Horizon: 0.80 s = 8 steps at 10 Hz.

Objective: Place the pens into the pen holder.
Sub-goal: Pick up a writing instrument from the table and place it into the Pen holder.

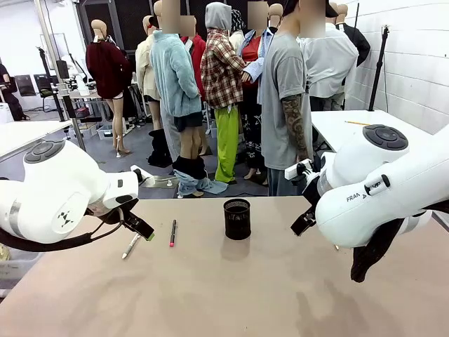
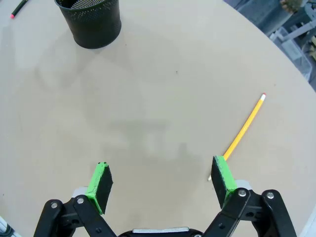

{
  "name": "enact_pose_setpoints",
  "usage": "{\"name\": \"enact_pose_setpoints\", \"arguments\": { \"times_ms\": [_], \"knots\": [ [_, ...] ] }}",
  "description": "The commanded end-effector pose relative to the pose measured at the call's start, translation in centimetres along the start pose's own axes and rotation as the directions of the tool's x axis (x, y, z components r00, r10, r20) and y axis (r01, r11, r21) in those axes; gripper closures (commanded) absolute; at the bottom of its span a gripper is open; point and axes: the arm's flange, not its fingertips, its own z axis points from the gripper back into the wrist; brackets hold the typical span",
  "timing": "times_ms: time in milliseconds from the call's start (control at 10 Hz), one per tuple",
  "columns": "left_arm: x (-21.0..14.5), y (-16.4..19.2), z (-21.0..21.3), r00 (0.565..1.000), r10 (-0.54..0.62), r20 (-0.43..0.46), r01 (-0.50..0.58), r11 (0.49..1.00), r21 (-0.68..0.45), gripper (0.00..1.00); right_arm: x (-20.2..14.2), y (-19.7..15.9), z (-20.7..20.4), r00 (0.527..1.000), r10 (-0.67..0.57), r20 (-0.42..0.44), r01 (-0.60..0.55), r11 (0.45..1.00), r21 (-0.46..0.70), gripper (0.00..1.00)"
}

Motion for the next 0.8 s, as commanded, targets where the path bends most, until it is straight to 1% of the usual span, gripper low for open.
{"name": "enact_pose_setpoints", "arguments": {
  "times_ms": [0,100,200,300,400,500,600,700],
  "knots": [
    [0.0,0.0,0.0,1.000,0.000,0.000,0.000,1.000,0.000,0.00,0.0,0.0,0.0,1.000,0.000,0.000,0.000,1.000,0.000,0.00],
    [0.3,1.8,2.9,0.998,-0.021,0.053,0.018,0.998,0.056,0.00,-1.1,-2.6,3.9,0.998,-0.046,0.036,0.050,0.989,-0.138,0.00],
    [-0.5,3.6,6.3,0.996,-0.015,0.091,0.003,0.992,0.126,0.00,-2.6,-4.7,8.2,0.992,-0.077,0.100,0.099,0.968,-0.230,0.00],
    [-2.2,5.7,10.3,0.991,-0.011,0.136,-0.013,0.984,0.175,0.00,-4.8,-6.6,12.8,0.974,-0.120,0.191,0.172,0.943,-0.285,0.00],
    [-4.4,7.5,13.6,0.984,0.016,0.177,-0.053,0.976,0.209,0.00,-7.2,-7.6,16.5,0.955,-0.144,0.258,0.230,0.912,-0.339,0.00],
    [-7.8,8.9,16.9,0.981,0.053,0.186,-0.102,0.959,0.263,0.00,-10.2,-7.9,19.9,0.935,-0.160,0.317,0.275,0.891,-0.361,0.00],
    [-11.7,10.3,19.4,0.973,0.107,0.202,-0.167,0.938,0.305,0.00,-13.6,-8.3,22.1,0.912,-0.182,0.368,0.331,0.857,-0.396,0.00],
    [-15.4,10.3,21.3,0.955,0.167,0.245,-0.240,0.920,0.311,0.00,-16.8,-8.2,23.5,0.889,-0.230,0.396,0.398,0.817,-0.418,0.00]
  ]
}}
